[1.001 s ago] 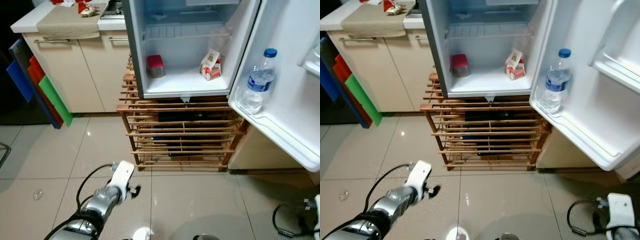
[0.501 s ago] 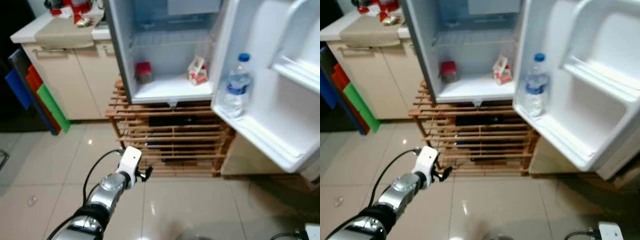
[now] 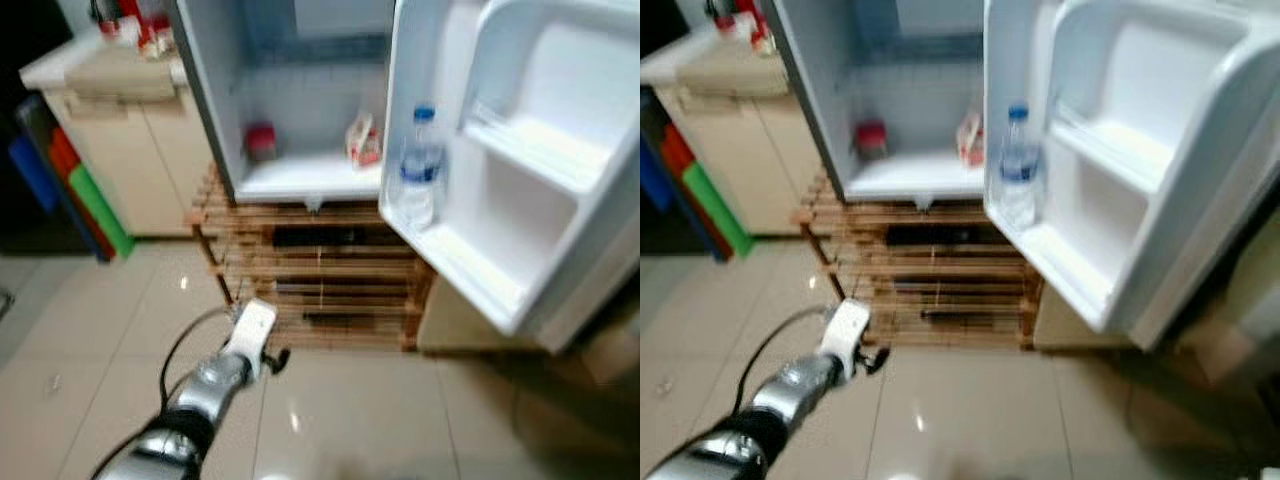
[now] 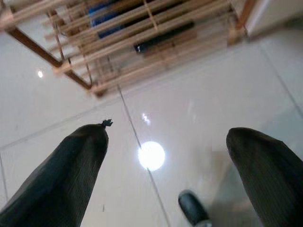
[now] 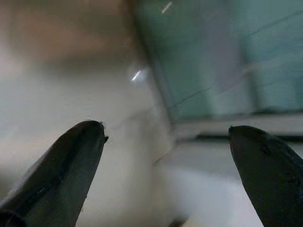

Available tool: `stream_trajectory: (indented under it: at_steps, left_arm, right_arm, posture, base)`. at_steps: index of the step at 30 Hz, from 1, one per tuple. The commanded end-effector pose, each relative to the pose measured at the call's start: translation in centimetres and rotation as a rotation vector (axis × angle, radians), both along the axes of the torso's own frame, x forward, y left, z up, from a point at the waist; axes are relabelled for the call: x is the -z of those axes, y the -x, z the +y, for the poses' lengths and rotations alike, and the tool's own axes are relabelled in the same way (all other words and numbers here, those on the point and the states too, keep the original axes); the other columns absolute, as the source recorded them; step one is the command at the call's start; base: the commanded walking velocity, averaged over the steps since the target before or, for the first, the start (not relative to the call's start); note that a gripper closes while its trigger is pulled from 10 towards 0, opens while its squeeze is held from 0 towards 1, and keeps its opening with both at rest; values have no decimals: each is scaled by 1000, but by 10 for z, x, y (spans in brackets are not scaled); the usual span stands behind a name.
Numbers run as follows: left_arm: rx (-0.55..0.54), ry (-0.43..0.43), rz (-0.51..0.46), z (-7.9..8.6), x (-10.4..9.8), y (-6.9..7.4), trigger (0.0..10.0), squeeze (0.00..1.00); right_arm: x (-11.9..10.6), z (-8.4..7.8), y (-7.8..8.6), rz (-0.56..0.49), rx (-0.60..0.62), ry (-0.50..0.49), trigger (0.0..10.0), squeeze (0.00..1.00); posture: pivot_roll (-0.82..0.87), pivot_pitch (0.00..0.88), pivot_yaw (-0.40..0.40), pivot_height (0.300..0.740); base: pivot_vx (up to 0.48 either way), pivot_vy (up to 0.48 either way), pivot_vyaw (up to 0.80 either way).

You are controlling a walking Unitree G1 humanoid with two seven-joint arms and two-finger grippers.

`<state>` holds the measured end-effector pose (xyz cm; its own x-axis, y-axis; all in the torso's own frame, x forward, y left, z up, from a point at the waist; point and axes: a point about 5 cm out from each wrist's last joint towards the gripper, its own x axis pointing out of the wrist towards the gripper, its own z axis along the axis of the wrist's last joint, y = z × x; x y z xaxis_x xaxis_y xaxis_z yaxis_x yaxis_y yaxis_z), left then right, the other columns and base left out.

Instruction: Restocking fridge

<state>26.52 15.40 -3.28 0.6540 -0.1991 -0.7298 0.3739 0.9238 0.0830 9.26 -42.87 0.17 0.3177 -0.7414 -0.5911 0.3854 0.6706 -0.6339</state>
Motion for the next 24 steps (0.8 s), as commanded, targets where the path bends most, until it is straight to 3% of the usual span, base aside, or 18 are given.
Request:
stream_trajectory:
  at_steps: [1,6,10,16,20,23,24]
  left_arm:
    - [5,-25,-9,4,-3,-3,10000,0]
    - [16,-33,-24,1,-6,-7,10000,0]
    - [47,-63,-30,-3,-6,-9,10000,0]
    - [112,-129,6,-5,0,-1,10000,0]
    - [121,-143,29,-5,4,3,10000,0]
    - [153,-169,95,-4,14,15,10000,0]
    - [153,-169,95,-4,14,15,10000,0]
  right_arm:
    - [-21,-3,-37,-112,-68,80,10000,0]
    - [-54,-4,-81,-245,-110,191,10000,0]
    - [-61,15,-116,-347,-128,214,10000,0]
    - [-66,48,-151,-466,-243,123,10000,0]
    - [-65,64,-161,-521,-293,40,10000,0]
    - [-60,90,-166,-559,-396,-119,10000,0]
    - [-60,90,-166,-559,-396,-119,10000,0]
  posture:
    - [-175,0,61,740]
    - [-172,0,61,740]
    - [-172,0,61,740]
    - [-166,0,56,740]
    - [-168,0,57,740]
    - [-172,0,58,740]
    - [-172,0,58,740]
  base:
    - [0,0,0]
    - [0,0,0]
    - [0,0,0]
    - [0,0,0]
    - [0,0,0]
    - [0,0,0]
    - [0,0,0]
